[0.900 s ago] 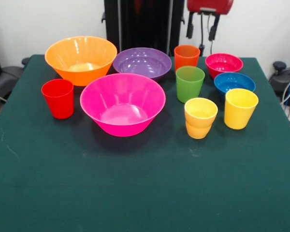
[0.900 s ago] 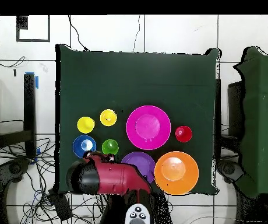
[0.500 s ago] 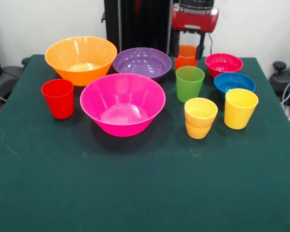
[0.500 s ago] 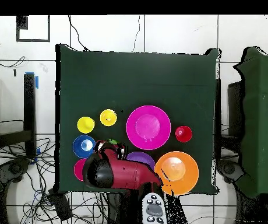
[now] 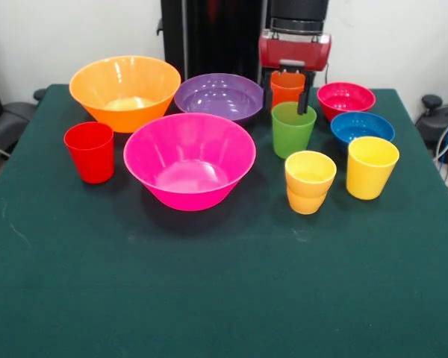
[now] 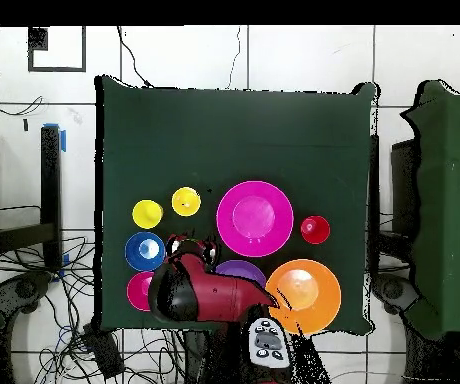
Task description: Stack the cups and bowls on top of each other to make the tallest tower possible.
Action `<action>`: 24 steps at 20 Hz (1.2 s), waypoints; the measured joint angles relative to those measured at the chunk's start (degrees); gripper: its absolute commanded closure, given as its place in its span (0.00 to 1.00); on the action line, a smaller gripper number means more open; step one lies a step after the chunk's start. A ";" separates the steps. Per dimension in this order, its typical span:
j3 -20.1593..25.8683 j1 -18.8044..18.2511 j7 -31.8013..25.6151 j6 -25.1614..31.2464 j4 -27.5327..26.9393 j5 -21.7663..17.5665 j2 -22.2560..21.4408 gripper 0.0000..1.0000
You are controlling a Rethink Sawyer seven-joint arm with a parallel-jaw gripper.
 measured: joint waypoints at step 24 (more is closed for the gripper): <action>-4.44 0.67 1.38 -5.20 0.03 -2.28 7.94 0.00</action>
